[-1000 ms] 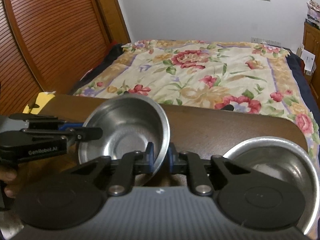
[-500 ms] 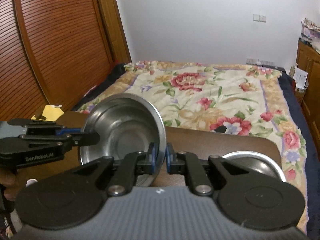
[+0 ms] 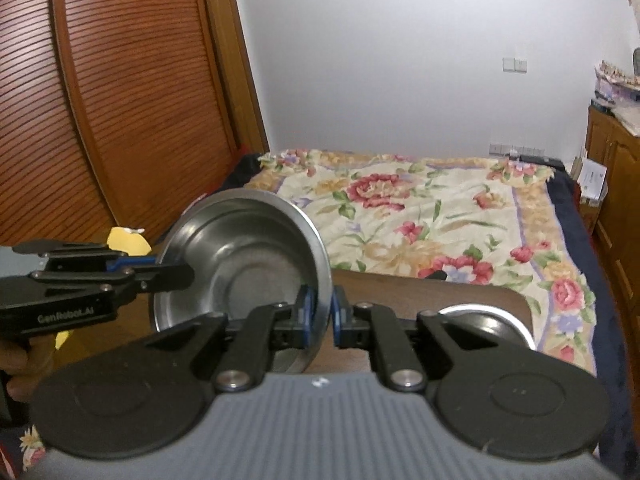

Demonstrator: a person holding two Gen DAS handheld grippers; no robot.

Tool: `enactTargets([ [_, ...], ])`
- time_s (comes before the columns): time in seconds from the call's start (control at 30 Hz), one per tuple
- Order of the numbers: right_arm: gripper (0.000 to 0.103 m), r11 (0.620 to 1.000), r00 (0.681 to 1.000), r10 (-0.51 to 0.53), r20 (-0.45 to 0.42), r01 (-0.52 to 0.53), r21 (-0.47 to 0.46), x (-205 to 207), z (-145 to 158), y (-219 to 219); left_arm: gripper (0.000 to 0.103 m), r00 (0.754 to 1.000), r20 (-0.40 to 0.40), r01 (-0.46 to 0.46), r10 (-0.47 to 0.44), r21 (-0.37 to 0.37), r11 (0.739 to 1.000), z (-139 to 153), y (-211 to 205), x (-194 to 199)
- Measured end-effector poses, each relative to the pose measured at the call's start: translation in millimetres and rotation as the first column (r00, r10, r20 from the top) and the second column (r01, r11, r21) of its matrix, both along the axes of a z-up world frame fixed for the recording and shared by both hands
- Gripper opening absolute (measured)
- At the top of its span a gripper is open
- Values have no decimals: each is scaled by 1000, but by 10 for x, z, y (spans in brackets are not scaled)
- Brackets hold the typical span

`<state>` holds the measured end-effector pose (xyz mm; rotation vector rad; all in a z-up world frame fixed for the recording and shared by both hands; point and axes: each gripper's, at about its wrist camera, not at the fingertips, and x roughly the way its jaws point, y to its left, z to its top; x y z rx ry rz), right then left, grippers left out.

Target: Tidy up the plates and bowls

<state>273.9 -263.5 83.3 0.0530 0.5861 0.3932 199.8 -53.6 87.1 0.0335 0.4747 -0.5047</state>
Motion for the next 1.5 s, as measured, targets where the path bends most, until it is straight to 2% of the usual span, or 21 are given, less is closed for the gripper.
enactTargets([
  [0.23, 12, 1000, 1000, -4, 21, 4, -2, -226, 105, -29, 15, 1000, -3, 23, -23, -9, 1000, 30, 59, -250],
  [0.47, 12, 1000, 1000, 6, 10, -6, -12, -445, 42, -21, 15, 997, -52, 48, -48, -12, 999, -146, 97, -433],
  [0.63, 12, 1000, 999, 15, -34, -16, -19, -567, -161, -10, 15, 994, -90, 62, -63, -4, 998, -363, 88, -523],
  [0.93, 12, 1000, 994, 10, -107, -12, -23, -759, -602, 25, 15, 987, -144, 82, -73, 56, 995, -800, -6, -612],
  [1.23, 12, 1000, 993, -24, -114, 21, -23, -925, -855, 13, 15, 985, -152, 92, -76, 98, 991, -986, -79, -640],
  [1.5, 12, 996, 997, -46, -66, 41, -73, -980, -940, 65, 15, 989, -138, 83, -62, 151, 985, -1109, -119, -615],
])
